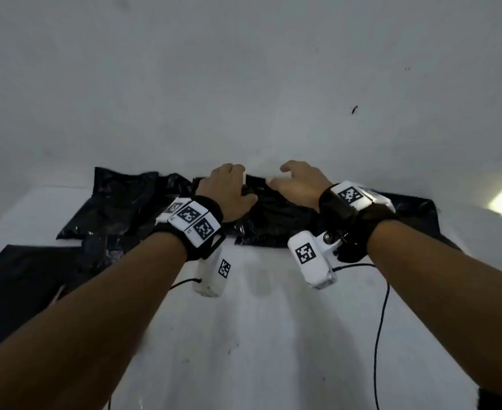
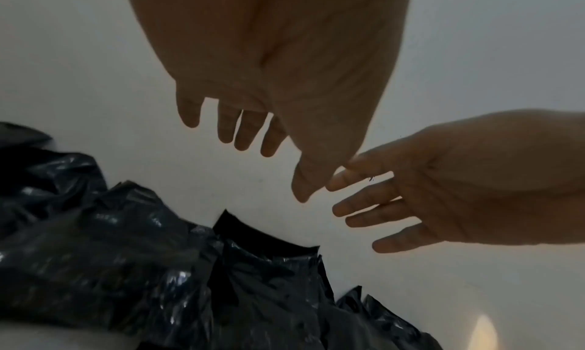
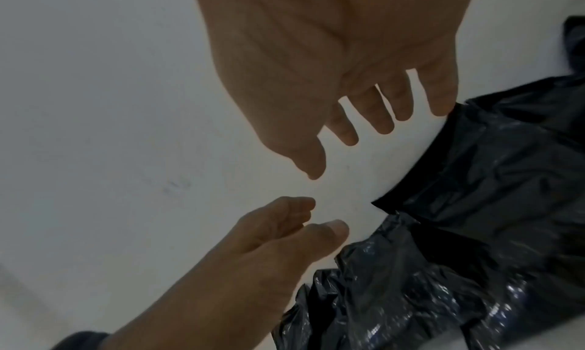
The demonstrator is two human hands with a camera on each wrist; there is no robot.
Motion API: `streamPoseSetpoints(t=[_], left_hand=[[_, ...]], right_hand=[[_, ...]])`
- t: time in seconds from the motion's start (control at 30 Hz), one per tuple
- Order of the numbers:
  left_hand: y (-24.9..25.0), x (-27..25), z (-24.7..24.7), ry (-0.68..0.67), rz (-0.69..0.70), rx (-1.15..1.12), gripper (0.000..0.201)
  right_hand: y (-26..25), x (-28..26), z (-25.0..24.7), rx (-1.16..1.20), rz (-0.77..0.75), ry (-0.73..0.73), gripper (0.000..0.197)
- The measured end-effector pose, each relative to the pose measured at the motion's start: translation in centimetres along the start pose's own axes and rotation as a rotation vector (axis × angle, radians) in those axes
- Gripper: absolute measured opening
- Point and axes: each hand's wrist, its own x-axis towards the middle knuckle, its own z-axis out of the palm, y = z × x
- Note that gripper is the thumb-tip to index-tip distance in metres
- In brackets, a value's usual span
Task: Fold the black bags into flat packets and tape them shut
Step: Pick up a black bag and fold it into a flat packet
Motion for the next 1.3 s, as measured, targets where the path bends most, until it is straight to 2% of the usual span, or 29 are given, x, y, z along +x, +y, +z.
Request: streamPoseSetpoints(t=[0.17, 0.37, 0.57, 0.77, 0.97, 1.03, 1.13, 1.3], left_hand=[[-0.4, -1.5, 2.8, -0.046, -0.024, -0.020, 0.066], [-1.7, -3.8, 4.7, 0.024, -0.010, -0.026, 0.062], [-2.6, -7.5, 5.8, 0.064, -0.017, -0.070, 0.055], [-3.8, -12.8, 4.7, 0.124, -0.044, -0.090, 0.061], [-7.9, -18.9, 2.6, 0.195, -0.114, -0.115, 0.037], [-9.9, -20.7, 1.9, 0.204, -0.159, -0.110, 0.037], [-13.1, -22.8, 1.0, 0.219, -0.236, -0.094, 0.042], [-18.0, -24.6, 1.1, 0.202, -0.380, -0.105, 0.033]], right_hand=[[2.7, -0.9, 2.2, 0.022, 0.030, -0.007, 0.063], [4.2, -2.2, 5.1, 0.017, -0.011, 0.055, 0.059], [4.1, -5.5, 7.7, 0.063, -0.092, 0.044, 0.052], [1.9, -10.2, 9.6, 0.156, -0.148, 0.020, 0.049], [-2.3, -14.4, 12.1, 0.233, -0.211, -0.040, 0.042], [-3.8, -15.3, 13.4, 0.288, -0.236, -0.065, 0.040], [-5.9, -16.0, 15.7, 0.368, -0.222, -0.115, 0.033], [-8.3, -15.7, 20.2, 0.445, -0.124, -0.213, 0.029]])
